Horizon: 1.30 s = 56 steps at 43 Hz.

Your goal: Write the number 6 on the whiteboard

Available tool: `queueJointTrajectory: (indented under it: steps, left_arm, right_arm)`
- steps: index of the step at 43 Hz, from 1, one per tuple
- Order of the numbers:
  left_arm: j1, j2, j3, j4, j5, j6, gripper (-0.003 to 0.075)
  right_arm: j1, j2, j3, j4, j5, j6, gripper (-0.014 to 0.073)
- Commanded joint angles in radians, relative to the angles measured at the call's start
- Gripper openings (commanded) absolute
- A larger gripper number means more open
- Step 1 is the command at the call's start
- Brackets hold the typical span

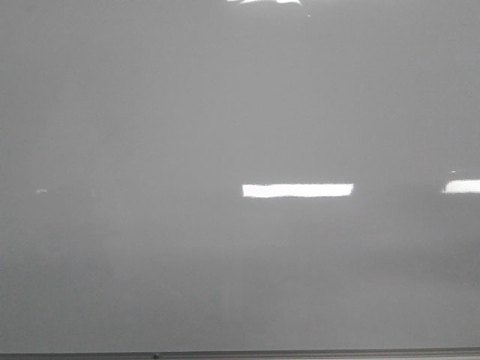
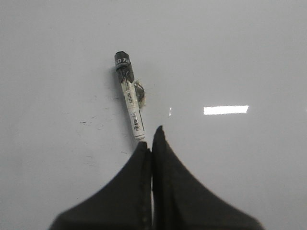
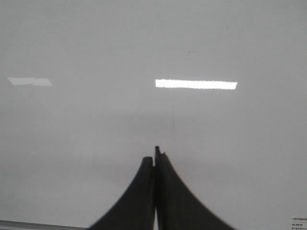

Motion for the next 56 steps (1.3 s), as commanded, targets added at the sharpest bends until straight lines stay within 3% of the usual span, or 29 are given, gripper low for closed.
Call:
queueJointTrajectory:
  steps: [1, 43, 56]
  left_arm:
    - [0.001, -0.014, 0.006, -0.002, -0.077, -0.009, -0.0020]
    - [0.001, -0.014, 0.006, -0.002, -0.077, -0.009, -0.0020]
    - [0.001, -0.014, 0.004, 0.014, -0.167, -0.009, -0.0020]
  right_arm:
    - [-0.002, -0.014, -0.014, 0.006, -0.077, -0.007, -0.0068]
    - [-0.002, -0.014, -0.014, 0.006, -0.077, -0.007, -0.0068]
    - [-0.002, -0.014, -0.017, 0.006, -0.141, -0.007, -0.0068]
